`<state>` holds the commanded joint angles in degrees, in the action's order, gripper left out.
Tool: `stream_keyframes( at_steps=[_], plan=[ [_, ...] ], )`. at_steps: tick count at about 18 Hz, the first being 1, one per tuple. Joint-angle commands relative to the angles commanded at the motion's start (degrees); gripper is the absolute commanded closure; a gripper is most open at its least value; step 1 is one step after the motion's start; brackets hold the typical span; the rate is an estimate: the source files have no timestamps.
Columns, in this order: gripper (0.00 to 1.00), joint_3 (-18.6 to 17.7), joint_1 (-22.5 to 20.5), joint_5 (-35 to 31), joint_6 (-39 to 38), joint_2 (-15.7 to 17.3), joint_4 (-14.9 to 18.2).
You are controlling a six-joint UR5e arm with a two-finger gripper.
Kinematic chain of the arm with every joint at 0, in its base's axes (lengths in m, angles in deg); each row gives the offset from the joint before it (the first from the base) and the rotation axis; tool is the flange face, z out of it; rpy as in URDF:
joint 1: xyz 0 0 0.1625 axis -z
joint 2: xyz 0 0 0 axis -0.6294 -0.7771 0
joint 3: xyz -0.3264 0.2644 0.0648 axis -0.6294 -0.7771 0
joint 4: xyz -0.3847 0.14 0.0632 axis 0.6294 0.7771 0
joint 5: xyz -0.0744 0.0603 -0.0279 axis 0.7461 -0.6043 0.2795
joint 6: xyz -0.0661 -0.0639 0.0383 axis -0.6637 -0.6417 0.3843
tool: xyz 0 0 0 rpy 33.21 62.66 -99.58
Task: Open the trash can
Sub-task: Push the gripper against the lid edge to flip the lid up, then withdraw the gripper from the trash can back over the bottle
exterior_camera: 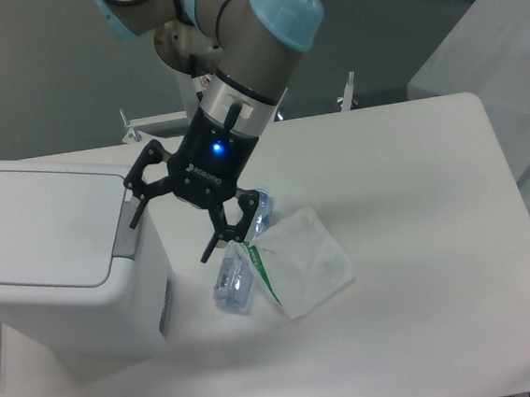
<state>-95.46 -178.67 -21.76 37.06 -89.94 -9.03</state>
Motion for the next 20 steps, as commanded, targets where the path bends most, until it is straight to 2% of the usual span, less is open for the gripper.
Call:
stream_keyframes(
  at_steps=[3, 8, 20],
  plan=[
    [0.00, -1.32, 0.09, 0.00, 0.26, 0.00, -0.88],
    [0.00, -1.41, 0.09, -0.09, 0.26, -0.09, -1.94],
    [0.00, -1.15, 0.00, 0.09, -1.14, 0.35, -1.94]
  ],
)
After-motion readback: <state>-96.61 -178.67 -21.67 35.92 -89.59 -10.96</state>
